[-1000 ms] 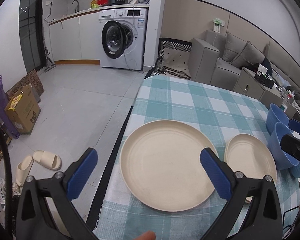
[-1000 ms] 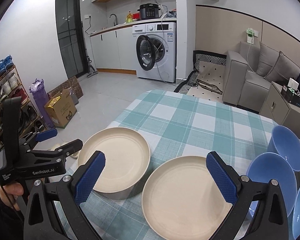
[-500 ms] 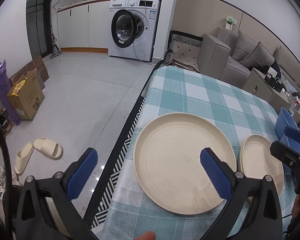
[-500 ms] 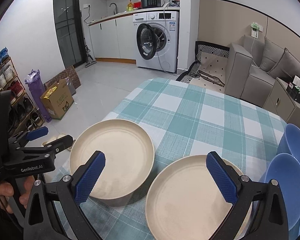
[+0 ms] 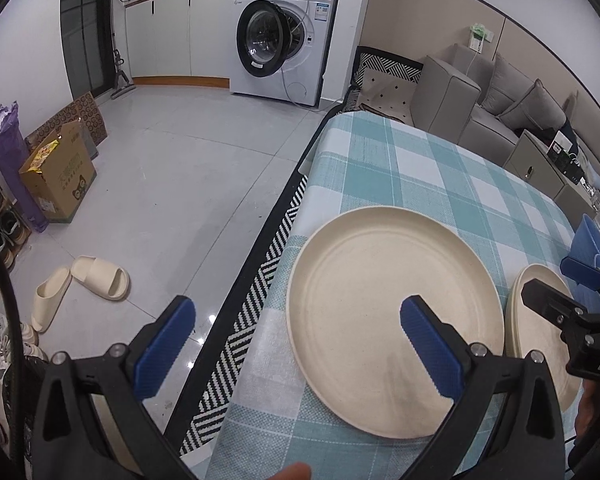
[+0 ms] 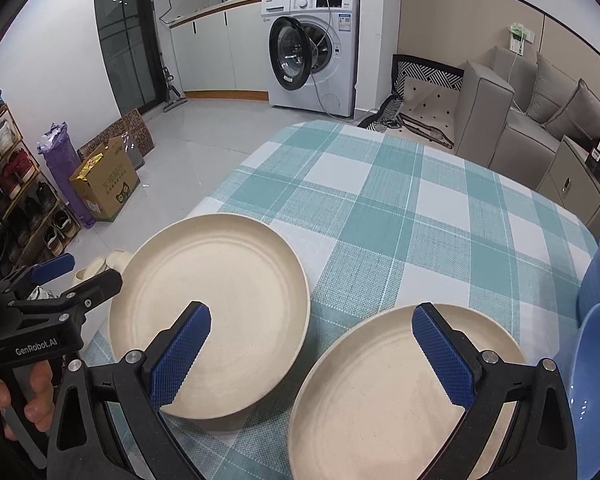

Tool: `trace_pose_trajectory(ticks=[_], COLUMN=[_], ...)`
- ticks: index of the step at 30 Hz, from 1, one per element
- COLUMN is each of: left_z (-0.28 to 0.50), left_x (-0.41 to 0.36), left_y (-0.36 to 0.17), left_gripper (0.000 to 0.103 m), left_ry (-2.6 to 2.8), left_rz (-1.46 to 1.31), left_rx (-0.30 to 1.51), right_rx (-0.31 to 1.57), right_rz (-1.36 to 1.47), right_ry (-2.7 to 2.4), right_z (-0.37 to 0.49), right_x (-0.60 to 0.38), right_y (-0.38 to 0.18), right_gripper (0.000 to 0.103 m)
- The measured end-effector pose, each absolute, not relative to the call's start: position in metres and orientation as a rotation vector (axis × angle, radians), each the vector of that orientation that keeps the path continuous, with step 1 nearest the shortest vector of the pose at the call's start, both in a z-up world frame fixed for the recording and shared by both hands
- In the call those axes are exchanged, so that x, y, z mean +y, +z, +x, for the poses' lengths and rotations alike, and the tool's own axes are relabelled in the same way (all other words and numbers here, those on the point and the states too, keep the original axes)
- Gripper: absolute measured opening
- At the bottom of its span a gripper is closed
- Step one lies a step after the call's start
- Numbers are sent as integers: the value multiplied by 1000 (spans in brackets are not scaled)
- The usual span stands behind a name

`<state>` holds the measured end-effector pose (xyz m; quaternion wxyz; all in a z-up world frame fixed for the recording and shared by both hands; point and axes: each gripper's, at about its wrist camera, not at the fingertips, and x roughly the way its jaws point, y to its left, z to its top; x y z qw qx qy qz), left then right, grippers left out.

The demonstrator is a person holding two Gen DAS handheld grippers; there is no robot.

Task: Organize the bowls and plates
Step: 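Move both tools back toward the remaining cream plate, then position both grippers around the rim of the single cream plate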

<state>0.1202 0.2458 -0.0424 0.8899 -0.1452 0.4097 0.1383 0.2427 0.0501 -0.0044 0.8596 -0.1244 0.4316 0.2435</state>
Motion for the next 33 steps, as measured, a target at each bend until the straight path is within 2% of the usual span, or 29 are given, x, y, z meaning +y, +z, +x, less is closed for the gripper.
trace_pose_trajectory(ticks=[33], left_z=[132], left_x=[265], left_y=[-89], left_gripper=[103], left_ry=[348], left_rz=[-347], left_rx=[954], right_rx=[963], right_rz=[-315], right_ry=[550], right_z=[263], right_x=[78], right_y=[-46], right_gripper=[102])
